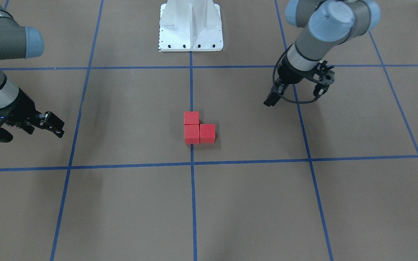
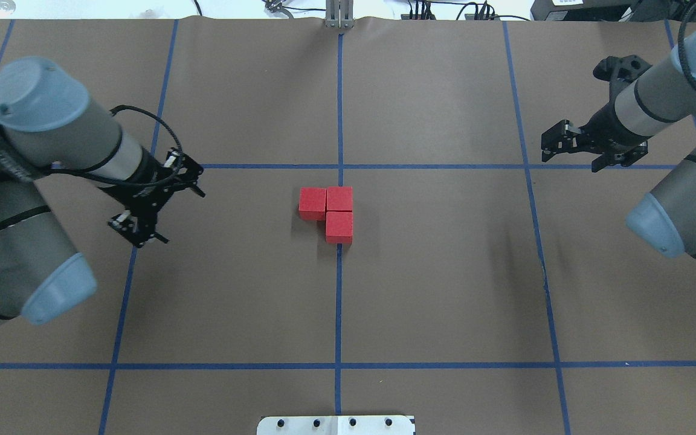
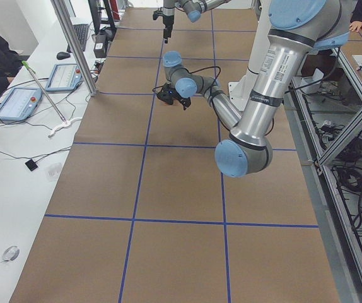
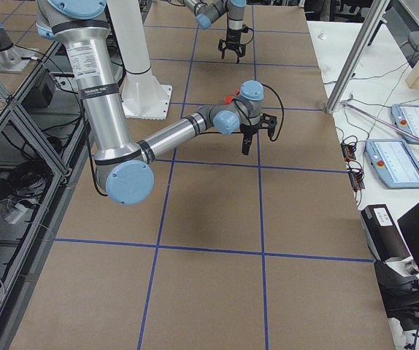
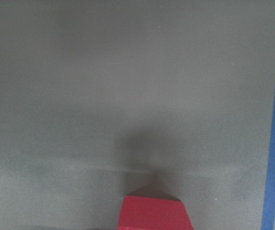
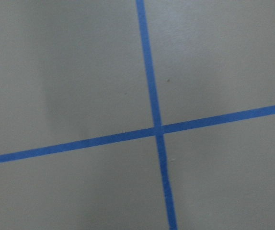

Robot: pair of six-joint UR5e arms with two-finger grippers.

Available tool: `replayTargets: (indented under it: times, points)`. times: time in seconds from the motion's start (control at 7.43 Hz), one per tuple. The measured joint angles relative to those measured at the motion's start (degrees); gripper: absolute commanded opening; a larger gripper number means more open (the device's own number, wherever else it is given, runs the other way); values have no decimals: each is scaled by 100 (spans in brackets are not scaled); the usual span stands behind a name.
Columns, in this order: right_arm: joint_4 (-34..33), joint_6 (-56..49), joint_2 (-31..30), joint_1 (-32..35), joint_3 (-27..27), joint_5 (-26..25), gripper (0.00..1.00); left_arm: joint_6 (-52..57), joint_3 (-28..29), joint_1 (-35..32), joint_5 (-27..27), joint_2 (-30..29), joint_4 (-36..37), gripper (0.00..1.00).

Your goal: Form red blocks into L shape at center

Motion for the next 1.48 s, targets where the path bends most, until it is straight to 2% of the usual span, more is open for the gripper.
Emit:
replayTargets:
  times: [0.27,0.4,0.81,1.08,1.48]
  points:
    - [-57,-1413,-492,837,-42,445,99,3259,-648,-902,-23,1400,-38,100]
    - [-79,-2118,-763,1321,-82,712,99,4808,-632,-1513,-56,1805,-44,100]
    - [-276,-3905,-1234,2274,-366,967,99,8365,420,-3358,-845,2080,-47,100]
    - [-905,-4723,-983,2625,-535,1025,99,9194,865,-4037,-999,2027,-40,100]
    - [-1189,-4973,-897,2731,-572,1034,99,9244,903,-4265,-1015,2016,1,100]
